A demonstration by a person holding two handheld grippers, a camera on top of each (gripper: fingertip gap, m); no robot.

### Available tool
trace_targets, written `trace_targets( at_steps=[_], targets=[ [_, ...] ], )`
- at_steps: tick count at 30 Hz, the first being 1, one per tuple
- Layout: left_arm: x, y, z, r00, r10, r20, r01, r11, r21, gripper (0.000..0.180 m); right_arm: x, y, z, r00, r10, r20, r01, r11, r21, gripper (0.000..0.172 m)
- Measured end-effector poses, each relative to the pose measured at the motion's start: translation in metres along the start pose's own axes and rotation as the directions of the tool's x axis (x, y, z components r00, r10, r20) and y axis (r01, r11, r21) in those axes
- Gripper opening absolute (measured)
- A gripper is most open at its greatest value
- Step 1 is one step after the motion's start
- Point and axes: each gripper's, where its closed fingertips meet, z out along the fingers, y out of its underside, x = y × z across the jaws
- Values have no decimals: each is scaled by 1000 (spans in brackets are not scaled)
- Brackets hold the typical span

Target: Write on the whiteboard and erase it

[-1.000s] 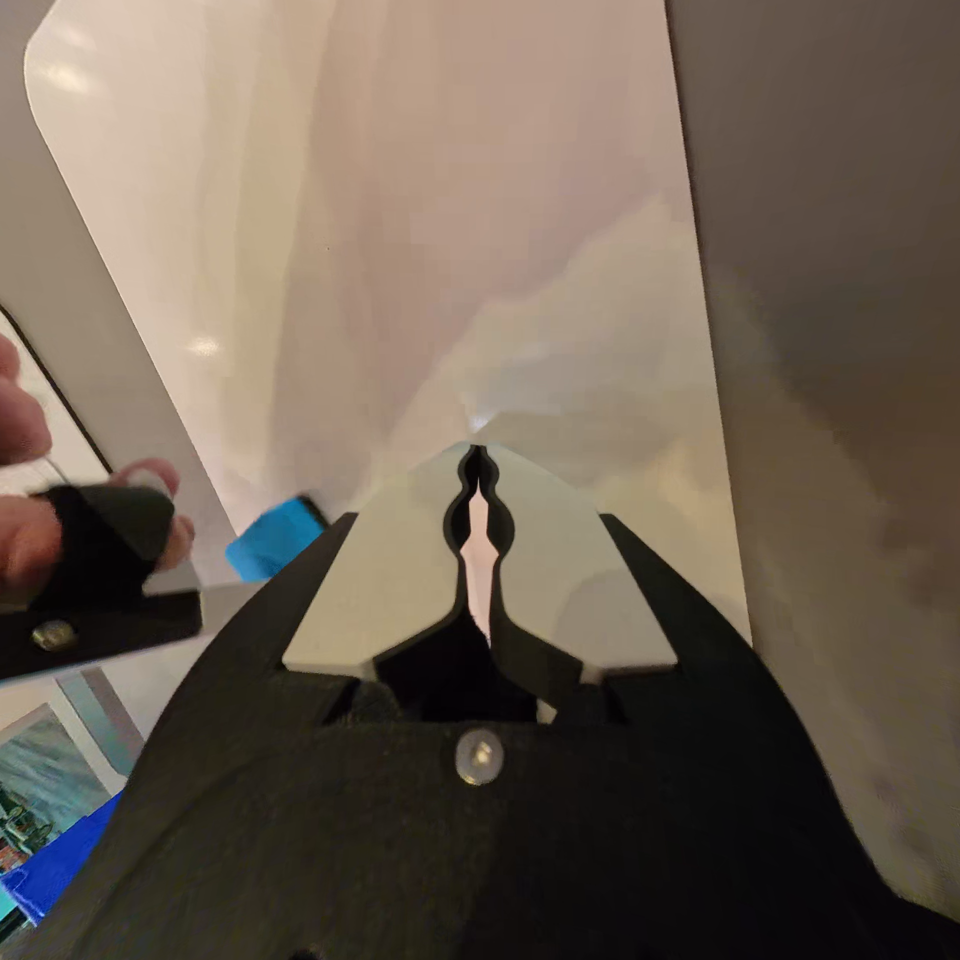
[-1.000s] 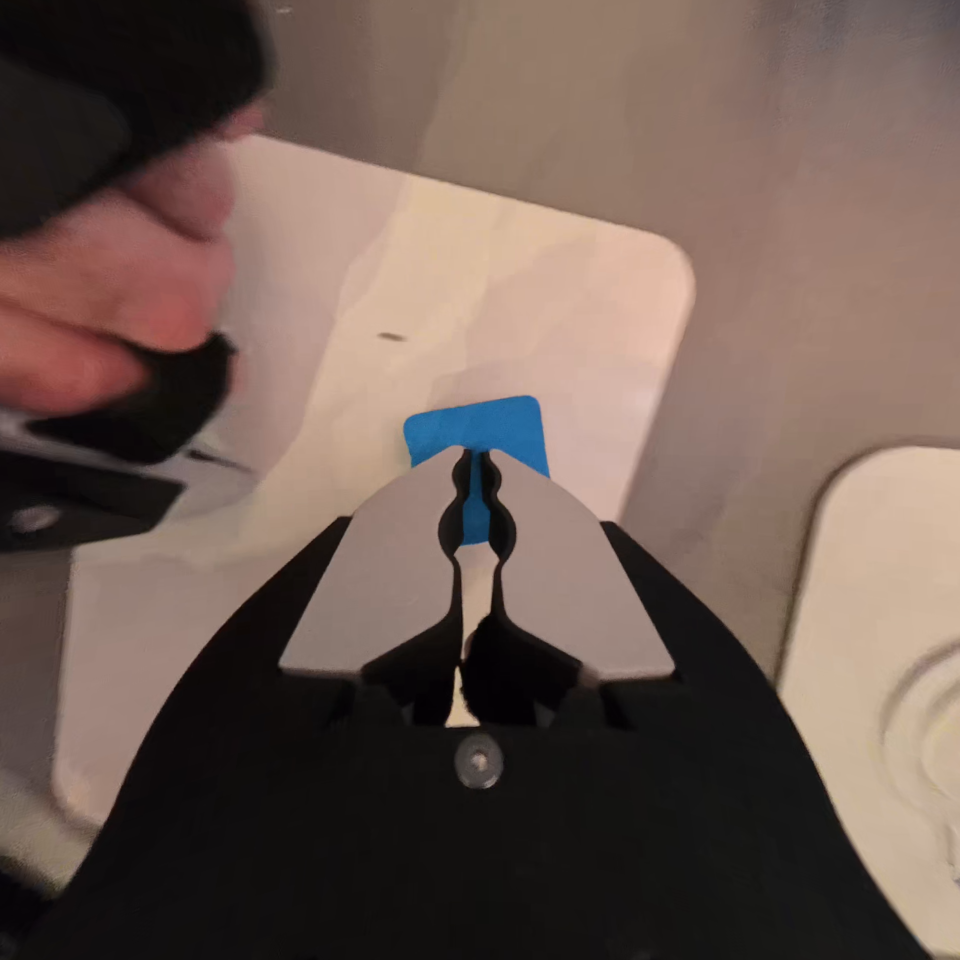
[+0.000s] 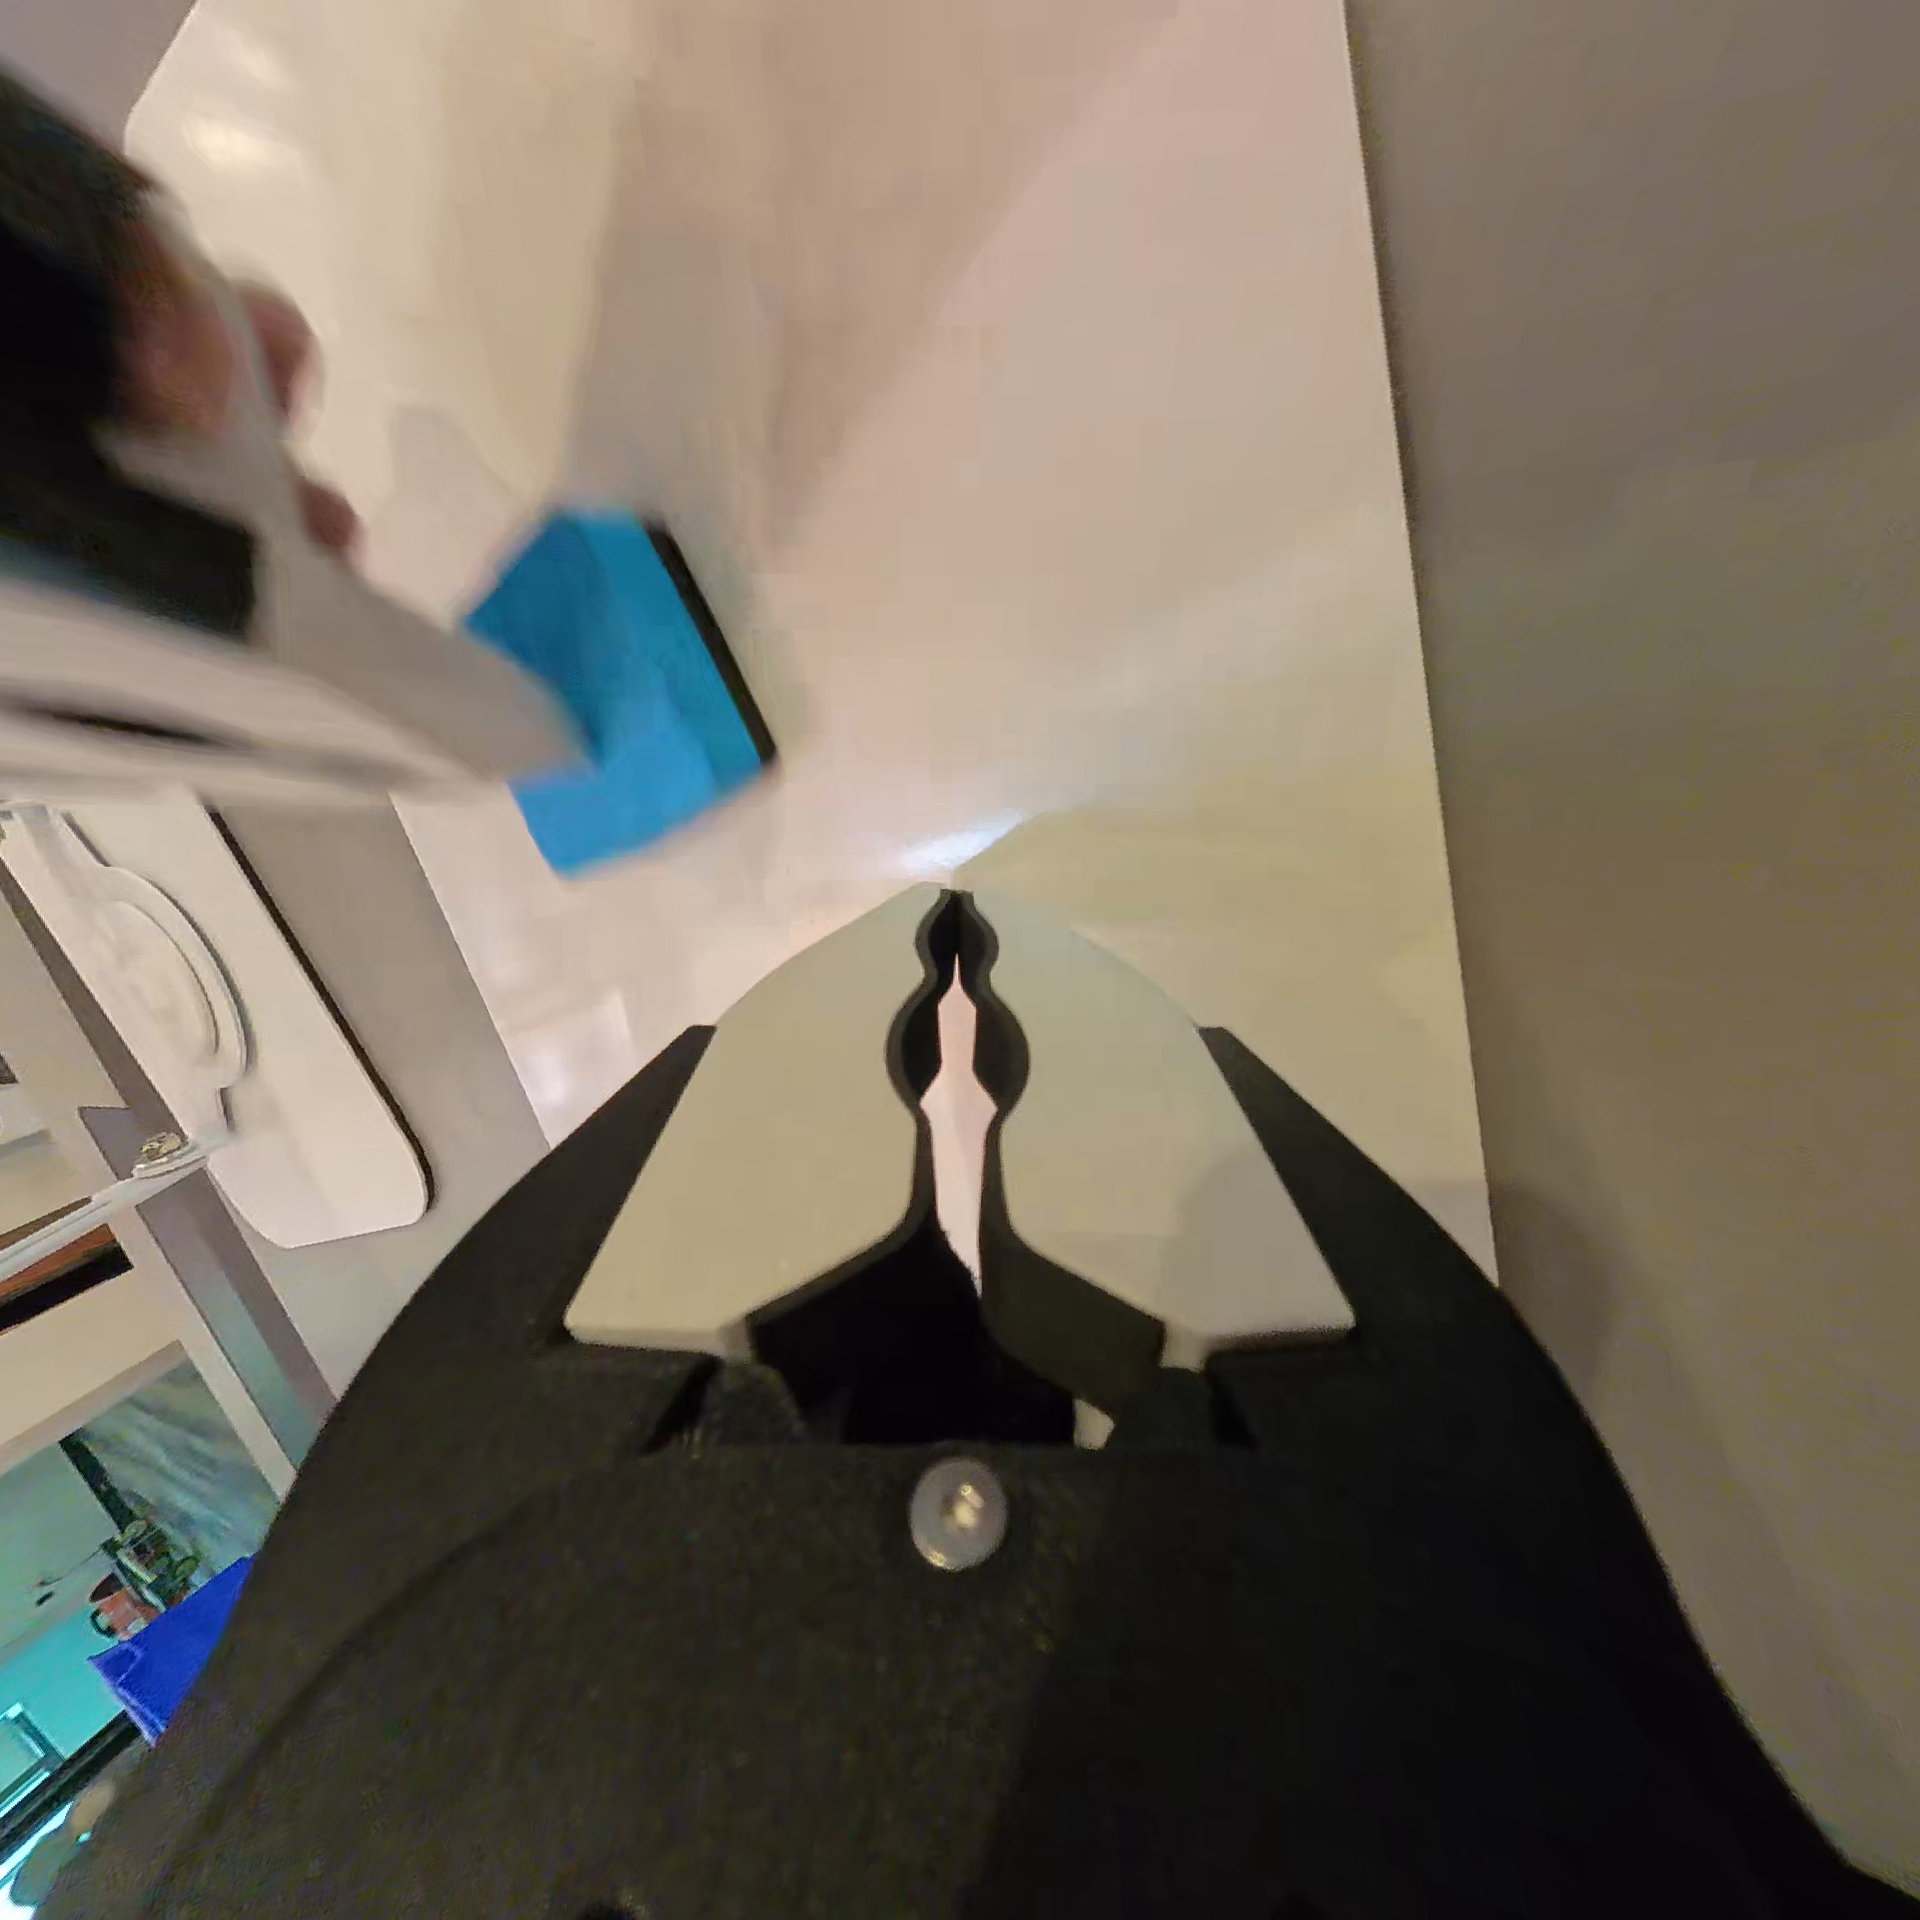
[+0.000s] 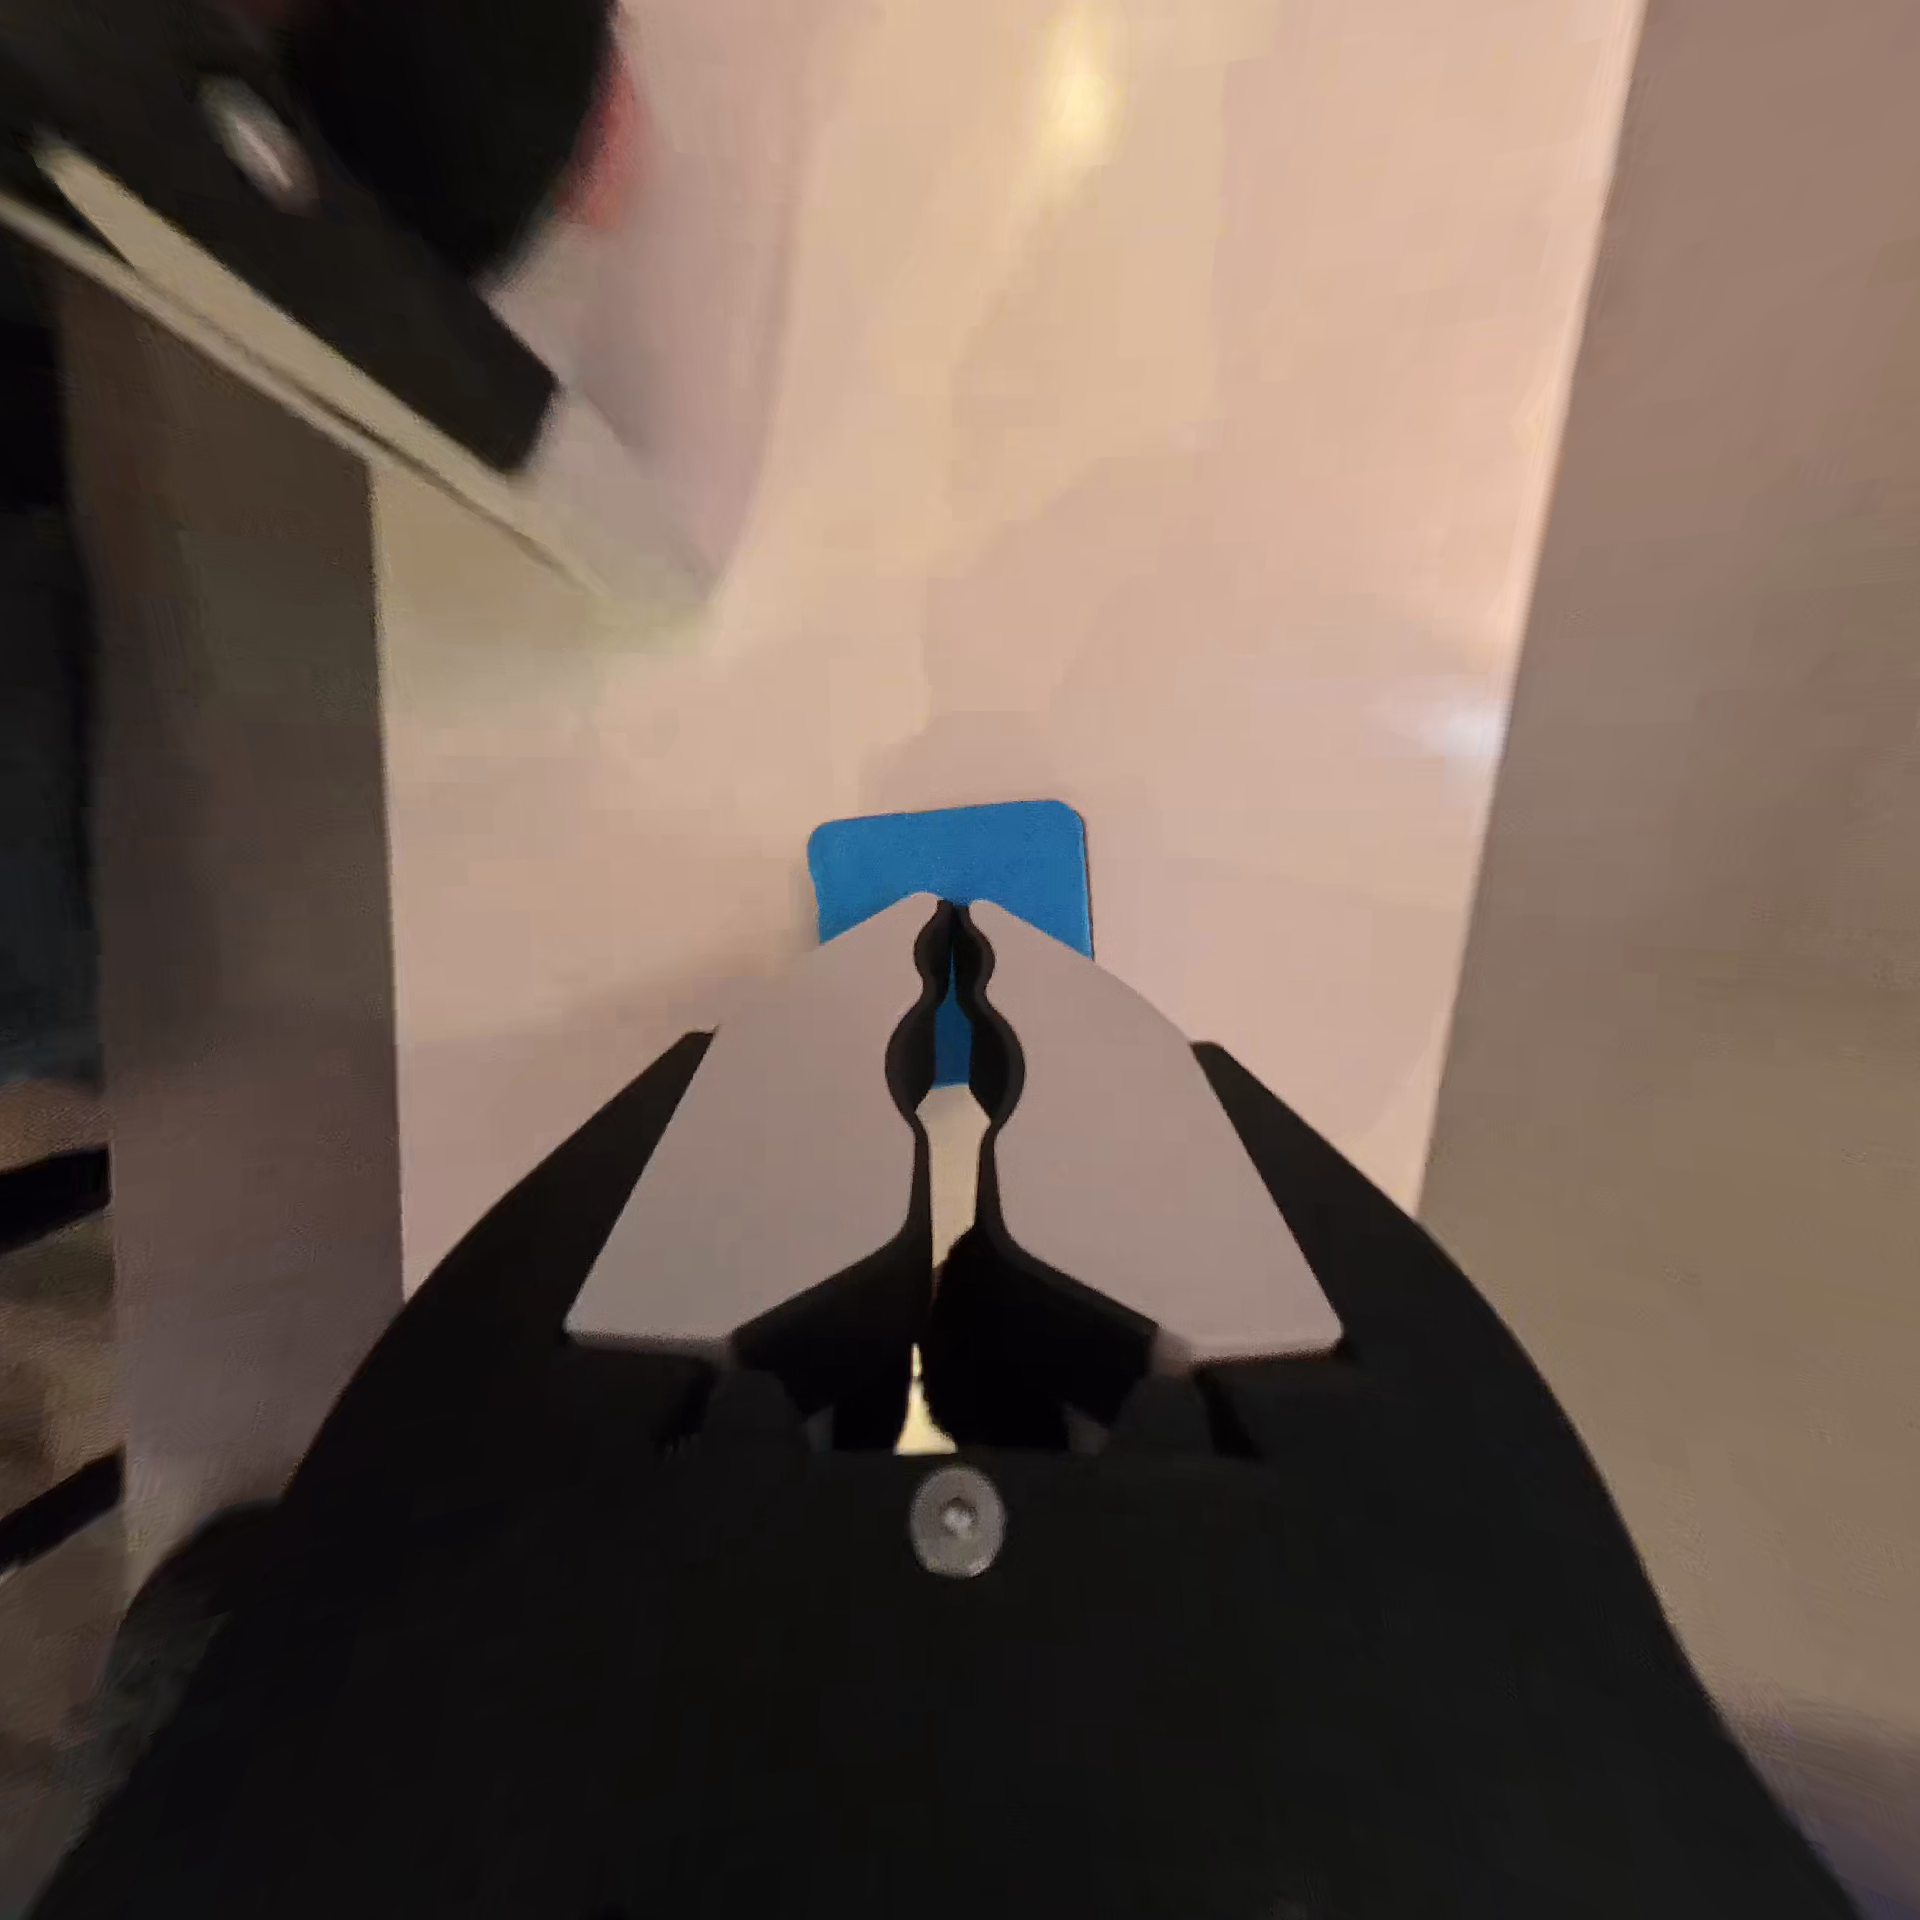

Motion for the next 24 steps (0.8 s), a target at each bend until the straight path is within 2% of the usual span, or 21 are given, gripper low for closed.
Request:
trace_targets(
  at_steps=[1, 3, 5, 7, 8, 10, 11, 13, 15, 16, 17, 20, 24],
  targets=[
    [0, 0, 0, 1000, -2, -2, 2, 1000, 3, 1, -1, -18, 8, 999, -29, -27, 30, 998, 46, 0],
    [0, 0, 0, 1000, -10, -8, 10, 1000, 12, 1, 8, -33, 14, 993, -54, -108, 59, 997, 49, 1],
    [0, 0, 0, 1000, -12, -11, 12, 1000, 14, 1, 31, -1, -5, 981, 27, -190, -29, 1000, -6, 1],
    [0, -1, 0, 1000, -10, -9, 10, 1000, 15, 1, 21, 51, -27, 981, 144, -130, -152, 987, -56, 1],
    [0, -1, 1, 1000, -9, -11, 9, 1000, 16, 1, 10, 63, -31, 981, 156, -113, -165, 984, -71, 1],
    [0, -1, 1, 1000, -15, -24, 16, 1000, 22, 1, -18, 46, -18, 994, 94, -62, -95, 995, -11, 1],
    [0, -1, 1, 999, -21, -29, 22, 999, 27, 1, -17, 40, -16, 991, 79, -108, -79, 997, 5, 1],
    [0, -1, 1, 999, -28, -31, 29, 999, 31, 1, 3, 66, -31, 956, 172, -237, -177, 984, 1, 1],
    [0, -1, 1, 1000, -23, -20, 23, 999, 22, 1, -14, 93, -41, 952, 252, -175, -259, 966, -18, 1],
    [0, -1, 1, 1000, -21, -17, 21, 1000, 15, 1, -25, 90, -37, 963, 233, -137, -239, 971, -24, 1],
    [-1, -1, 1, 1000, -24, -19, 24, 1000, 14, 1, -24, 86, -35, 967, 187, -171, -196, 980, -33, 1],
    [-1, -1, 1, 998, -38, -41, 39, 999, 27, 1, -7, 88, -40, 937, 214, -275, -225, 974, -7, 1],
    [-2, 0, 1, 990, -70, -122, 78, 995, 64, 1, -13, 73, -34, 956, 155, -248, -164, 986, -14, 3]
  ],
)
